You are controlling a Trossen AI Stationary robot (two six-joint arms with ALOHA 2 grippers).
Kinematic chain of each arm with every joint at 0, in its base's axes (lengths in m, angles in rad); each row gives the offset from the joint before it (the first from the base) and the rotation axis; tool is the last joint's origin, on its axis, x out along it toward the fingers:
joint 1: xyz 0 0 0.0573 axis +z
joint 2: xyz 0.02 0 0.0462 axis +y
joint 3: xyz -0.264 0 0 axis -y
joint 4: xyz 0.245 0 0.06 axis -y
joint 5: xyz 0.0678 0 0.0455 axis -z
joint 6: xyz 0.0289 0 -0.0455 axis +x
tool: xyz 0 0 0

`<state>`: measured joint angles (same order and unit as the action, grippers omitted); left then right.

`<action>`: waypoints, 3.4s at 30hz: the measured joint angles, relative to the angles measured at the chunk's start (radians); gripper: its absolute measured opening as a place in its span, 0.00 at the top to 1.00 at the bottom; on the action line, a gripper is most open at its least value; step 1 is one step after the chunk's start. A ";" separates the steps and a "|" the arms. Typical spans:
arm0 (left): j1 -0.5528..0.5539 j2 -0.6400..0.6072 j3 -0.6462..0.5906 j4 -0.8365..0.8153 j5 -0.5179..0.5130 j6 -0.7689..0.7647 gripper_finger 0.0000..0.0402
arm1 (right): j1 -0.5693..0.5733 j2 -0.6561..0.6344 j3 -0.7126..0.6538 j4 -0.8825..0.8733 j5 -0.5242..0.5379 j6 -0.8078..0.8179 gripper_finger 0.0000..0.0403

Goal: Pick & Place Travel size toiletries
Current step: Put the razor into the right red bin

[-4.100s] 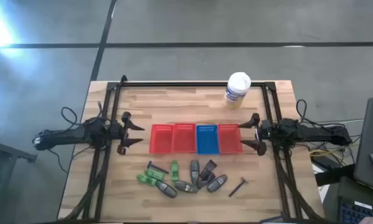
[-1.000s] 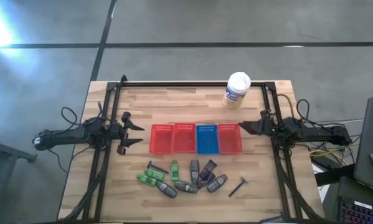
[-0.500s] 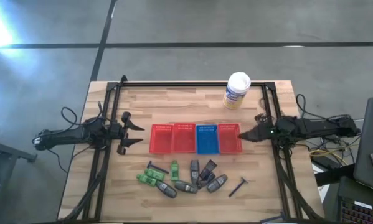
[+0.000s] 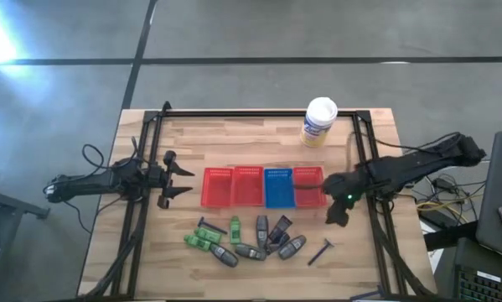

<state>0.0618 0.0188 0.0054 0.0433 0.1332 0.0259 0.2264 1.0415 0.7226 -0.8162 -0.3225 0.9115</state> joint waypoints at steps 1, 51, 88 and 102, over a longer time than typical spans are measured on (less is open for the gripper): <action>0.000 0.000 0.000 0.000 0.000 0.000 0.46 | 0.000 0.038 0.022 -0.036 -0.002 -0.001 0.20; 0.000 0.001 0.000 0.000 0.000 0.000 0.46 | 0.419 0.750 0.299 0.247 0.128 1.470 0.64; 0.000 0.001 0.000 0.000 0.000 0.000 0.46 | 0.407 0.770 0.327 0.093 0.174 1.479 0.42; 0.000 0.001 0.000 0.000 0.000 0.000 0.46 | 0.407 0.771 0.293 0.149 0.219 1.450 0.77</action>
<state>0.0620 0.0196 0.0055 0.0429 0.1333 0.0260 0.6338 1.8122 1.0154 -0.6673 -0.1036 2.3615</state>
